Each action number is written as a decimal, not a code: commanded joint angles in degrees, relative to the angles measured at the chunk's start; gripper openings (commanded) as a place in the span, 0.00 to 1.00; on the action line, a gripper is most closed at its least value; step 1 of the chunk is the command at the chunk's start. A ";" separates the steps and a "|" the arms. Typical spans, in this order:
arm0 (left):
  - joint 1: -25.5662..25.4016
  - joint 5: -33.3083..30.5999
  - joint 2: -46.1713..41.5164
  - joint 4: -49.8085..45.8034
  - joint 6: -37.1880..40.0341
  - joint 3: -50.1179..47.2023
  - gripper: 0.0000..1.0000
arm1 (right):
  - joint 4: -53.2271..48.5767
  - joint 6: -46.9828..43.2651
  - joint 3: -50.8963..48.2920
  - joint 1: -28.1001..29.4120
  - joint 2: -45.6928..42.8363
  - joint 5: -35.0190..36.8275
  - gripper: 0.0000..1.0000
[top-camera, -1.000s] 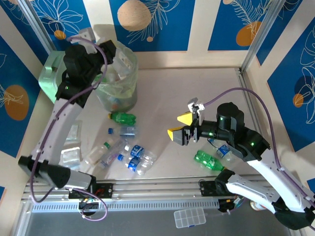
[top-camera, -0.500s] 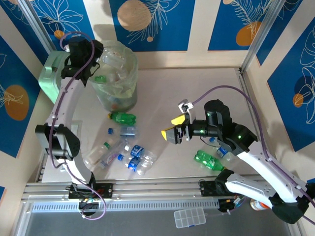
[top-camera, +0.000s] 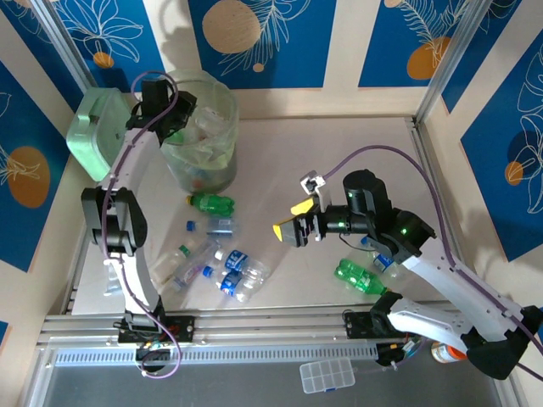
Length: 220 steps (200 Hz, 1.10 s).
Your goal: Put the plastic bottles in the bin
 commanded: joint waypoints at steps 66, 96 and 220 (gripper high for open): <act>0.62 2.74 -3.25 0.07 4.27 2.15 0.88 | -0.84 -1.49 1.43 0.86 -0.16 2.35 0.99; 0.62 2.25 -6.18 0.03 5.03 2.15 0.89 | -1.99 -1.95 2.71 0.98 -0.54 3.70 0.99; -10.62 -16.30 -26.92 -14.36 15.11 -5.71 0.84 | -16.39 9.14 4.33 0.80 -4.56 32.45 0.99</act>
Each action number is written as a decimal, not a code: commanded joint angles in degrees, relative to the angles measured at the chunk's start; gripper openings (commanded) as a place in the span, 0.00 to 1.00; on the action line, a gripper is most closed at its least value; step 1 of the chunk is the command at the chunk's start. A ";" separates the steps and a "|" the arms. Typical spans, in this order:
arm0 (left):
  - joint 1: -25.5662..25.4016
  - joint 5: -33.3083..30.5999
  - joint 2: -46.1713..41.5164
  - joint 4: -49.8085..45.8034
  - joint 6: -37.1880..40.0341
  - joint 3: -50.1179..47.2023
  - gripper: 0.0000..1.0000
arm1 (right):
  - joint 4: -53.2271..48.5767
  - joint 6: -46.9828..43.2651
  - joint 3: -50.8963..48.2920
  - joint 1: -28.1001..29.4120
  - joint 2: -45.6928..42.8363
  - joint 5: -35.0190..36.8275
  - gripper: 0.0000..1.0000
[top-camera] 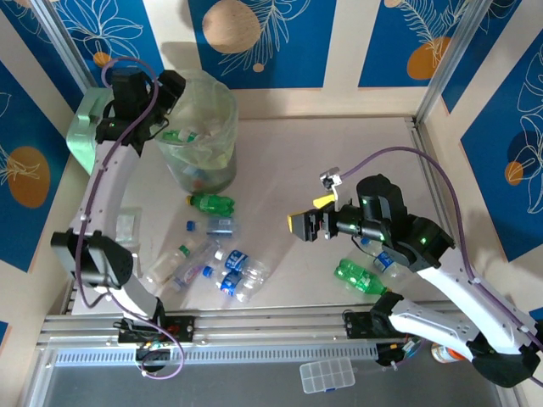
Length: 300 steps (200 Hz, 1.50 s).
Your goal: Put the plastic bottles in the bin
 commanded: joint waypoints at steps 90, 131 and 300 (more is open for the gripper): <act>-22.99 -9.59 -24.09 -7.44 8.65 -26.13 0.81 | -36.28 47.84 3.71 -7.36 3.36 31.06 0.90; -22.90 -13.30 -31.86 -6.39 10.72 -37.18 0.83 | -40.49 51.50 -0.09 -13.26 7.25 24.33 0.90; -22.28 -14.15 -35.97 0.97 15.74 -47.99 0.84 | -29.31 66.10 -21.88 -30.89 10.05 3.79 0.99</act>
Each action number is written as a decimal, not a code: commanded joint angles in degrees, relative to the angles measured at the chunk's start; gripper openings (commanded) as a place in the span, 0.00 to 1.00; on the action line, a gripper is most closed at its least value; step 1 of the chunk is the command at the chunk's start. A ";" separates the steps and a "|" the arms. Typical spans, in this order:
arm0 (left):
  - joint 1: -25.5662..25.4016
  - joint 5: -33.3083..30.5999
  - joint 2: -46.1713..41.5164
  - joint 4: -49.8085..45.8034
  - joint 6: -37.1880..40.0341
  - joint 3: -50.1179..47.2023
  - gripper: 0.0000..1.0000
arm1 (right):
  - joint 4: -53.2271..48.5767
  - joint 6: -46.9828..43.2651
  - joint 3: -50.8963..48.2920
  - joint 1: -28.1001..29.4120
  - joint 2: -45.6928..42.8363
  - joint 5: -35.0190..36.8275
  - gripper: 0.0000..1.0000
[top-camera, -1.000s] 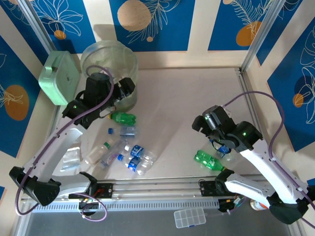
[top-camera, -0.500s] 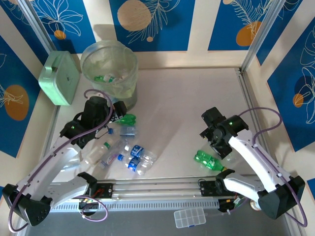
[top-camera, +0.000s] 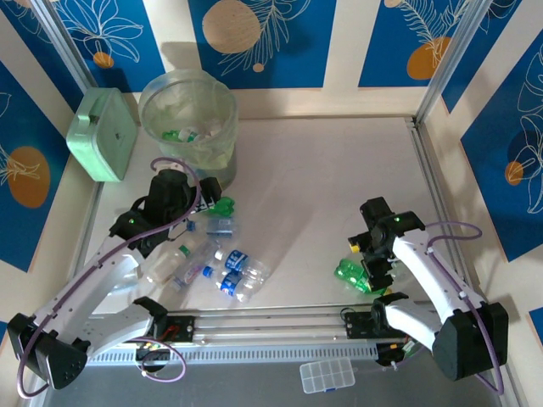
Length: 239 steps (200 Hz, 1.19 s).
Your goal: Put the plastic bottles in the bin
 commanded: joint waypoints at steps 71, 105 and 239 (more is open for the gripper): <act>1.21 2.01 1.39 1.01 -1.73 -0.91 0.84 | 4.05 2.37 -6.03 -1.33 1.79 -2.79 1.00; 1.37 1.50 0.91 0.95 -1.57 -1.04 0.84 | 6.67 2.46 -8.31 -1.72 2.61 -3.70 0.96; 1.65 0.62 0.67 0.43 -1.64 -0.91 0.84 | 14.46 2.02 -10.02 -0.79 8.03 -6.07 0.79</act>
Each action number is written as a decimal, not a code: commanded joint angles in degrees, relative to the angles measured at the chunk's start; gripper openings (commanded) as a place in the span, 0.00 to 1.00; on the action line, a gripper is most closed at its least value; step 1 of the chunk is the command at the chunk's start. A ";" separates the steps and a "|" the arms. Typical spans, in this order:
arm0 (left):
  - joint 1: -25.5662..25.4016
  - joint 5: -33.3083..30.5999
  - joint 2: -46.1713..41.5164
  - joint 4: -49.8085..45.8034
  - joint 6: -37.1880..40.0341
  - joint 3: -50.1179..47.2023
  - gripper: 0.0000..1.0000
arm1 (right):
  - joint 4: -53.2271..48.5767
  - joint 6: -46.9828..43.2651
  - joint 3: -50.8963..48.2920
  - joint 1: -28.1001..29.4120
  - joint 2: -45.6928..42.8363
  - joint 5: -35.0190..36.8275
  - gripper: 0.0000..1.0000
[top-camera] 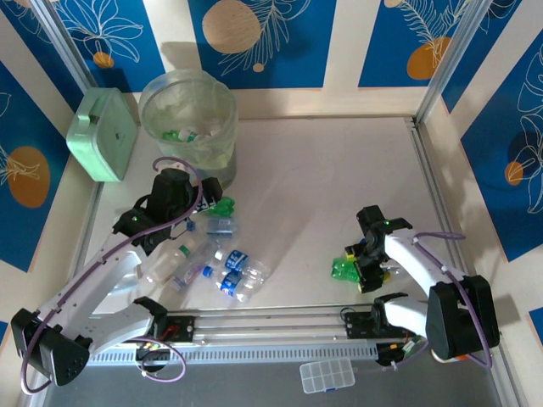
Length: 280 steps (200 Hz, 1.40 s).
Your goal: Put the plastic bottles in the bin
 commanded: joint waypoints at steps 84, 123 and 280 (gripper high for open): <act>0.78 -1.18 -0.81 -0.40 -0.27 0.08 0.84 | 0.82 3.26 0.01 3.14 -1.57 -4.88 0.57; 0.78 -1.68 -0.82 -0.52 0.12 0.39 0.85 | -0.83 4.86 2.19 5.46 -4.25 -4.61 0.53; 0.78 18.15 -6.52 5.92 7.53 1.09 0.86 | 16.11 -28.79 10.07 17.04 -15.47 -0.85 0.39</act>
